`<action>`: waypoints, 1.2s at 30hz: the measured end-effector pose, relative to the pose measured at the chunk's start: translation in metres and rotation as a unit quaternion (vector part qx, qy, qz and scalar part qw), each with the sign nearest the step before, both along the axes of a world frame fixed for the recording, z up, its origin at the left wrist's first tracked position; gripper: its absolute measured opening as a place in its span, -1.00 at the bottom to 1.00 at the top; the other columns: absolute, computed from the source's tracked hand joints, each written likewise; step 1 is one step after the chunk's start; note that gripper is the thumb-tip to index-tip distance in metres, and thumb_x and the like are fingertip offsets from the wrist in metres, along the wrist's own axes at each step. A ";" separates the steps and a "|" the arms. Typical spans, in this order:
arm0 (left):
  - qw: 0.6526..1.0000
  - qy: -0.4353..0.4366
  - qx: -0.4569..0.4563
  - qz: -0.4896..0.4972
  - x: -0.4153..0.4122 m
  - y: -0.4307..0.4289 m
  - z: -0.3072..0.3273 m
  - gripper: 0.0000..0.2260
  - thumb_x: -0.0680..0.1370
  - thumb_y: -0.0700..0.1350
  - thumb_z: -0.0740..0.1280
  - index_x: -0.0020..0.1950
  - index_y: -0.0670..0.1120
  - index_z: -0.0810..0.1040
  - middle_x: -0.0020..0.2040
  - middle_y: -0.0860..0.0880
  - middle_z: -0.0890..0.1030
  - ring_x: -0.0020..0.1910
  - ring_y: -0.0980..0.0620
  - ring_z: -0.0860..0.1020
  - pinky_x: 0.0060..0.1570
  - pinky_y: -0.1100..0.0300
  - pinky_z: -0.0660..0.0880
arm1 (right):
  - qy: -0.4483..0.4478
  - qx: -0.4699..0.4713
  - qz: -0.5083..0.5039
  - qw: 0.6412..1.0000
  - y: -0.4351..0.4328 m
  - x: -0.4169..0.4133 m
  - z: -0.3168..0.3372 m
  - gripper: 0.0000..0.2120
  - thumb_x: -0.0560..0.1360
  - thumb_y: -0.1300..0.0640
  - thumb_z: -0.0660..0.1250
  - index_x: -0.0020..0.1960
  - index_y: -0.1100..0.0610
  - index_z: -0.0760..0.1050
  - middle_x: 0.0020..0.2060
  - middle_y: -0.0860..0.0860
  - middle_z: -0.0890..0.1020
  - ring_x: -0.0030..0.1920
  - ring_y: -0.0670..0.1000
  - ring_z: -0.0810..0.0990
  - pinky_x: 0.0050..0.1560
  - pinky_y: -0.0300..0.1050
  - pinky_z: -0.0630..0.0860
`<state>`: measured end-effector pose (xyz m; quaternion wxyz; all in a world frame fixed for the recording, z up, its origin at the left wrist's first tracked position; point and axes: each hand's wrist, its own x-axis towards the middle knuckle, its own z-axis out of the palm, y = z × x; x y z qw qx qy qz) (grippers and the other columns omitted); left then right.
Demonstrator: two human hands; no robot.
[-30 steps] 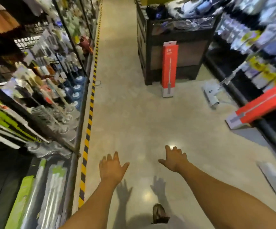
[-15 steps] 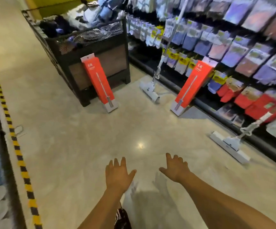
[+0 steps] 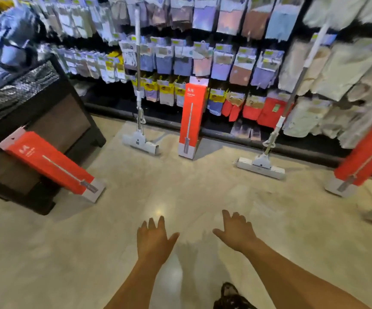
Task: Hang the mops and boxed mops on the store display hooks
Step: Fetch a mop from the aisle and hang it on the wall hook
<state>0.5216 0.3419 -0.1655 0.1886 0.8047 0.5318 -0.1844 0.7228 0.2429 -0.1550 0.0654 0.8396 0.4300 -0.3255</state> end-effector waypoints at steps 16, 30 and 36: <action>0.985 -0.047 0.029 -0.163 0.338 0.105 0.012 -0.31 0.57 0.34 0.03 0.59 0.00 0.07 0.58 -0.14 0.17 0.55 -0.17 0.12 0.51 0.01 0.07 | -0.040 0.028 -0.202 0.978 0.030 0.287 0.010 -0.37 0.59 -0.23 0.13 0.49 0.13 0.13 0.32 0.18 0.40 0.32 0.19 0.41 0.26 0.03 0.38; 0.976 -0.085 0.008 -0.199 0.539 0.182 0.019 -0.32 0.57 0.34 0.06 0.58 -0.02 0.09 0.56 -0.09 0.24 0.52 -0.12 0.21 0.48 0.03 0.18 | -0.037 0.065 -0.286 0.955 0.090 0.469 0.014 -0.37 0.58 -0.23 0.14 0.51 0.09 0.12 0.35 0.15 0.38 0.33 0.15 0.41 0.29 -0.01 0.39; 0.969 -0.120 -0.018 -0.217 0.630 0.256 0.014 -0.33 0.57 0.33 0.10 0.56 -0.02 0.15 0.48 -0.07 0.36 0.46 -0.11 0.29 0.40 0.06 0.28 | -0.050 0.066 -0.320 0.944 0.148 0.552 0.016 -0.38 0.60 -0.21 0.14 0.51 0.12 0.12 0.34 0.17 0.39 0.32 0.16 0.41 0.28 0.00 0.40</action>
